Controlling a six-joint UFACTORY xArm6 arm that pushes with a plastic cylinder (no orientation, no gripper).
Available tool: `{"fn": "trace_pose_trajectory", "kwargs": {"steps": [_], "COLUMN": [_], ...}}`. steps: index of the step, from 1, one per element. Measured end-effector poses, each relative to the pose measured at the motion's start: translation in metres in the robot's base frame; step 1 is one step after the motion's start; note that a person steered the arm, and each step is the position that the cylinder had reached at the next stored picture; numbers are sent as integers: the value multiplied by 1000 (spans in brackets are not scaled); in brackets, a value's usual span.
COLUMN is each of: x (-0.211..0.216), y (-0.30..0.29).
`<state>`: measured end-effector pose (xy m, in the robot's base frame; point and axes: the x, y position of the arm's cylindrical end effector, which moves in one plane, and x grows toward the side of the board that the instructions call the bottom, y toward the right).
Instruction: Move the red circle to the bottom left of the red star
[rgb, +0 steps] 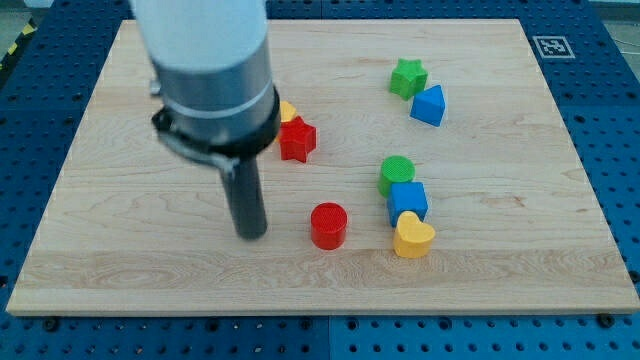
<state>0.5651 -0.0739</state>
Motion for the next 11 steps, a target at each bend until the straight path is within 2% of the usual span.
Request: {"fn": "trace_pose_trajectory", "kwargs": {"steps": [1, 2, 3, 4, 5, 6, 7, 8, 9, 10, 11], "x": [46, 50, 2, -15, -16, 11, -3, -39, -79, -98, -70], "y": [73, 115, 118, 89, 91, 92, 73, 48, 48, 48, 48]}}
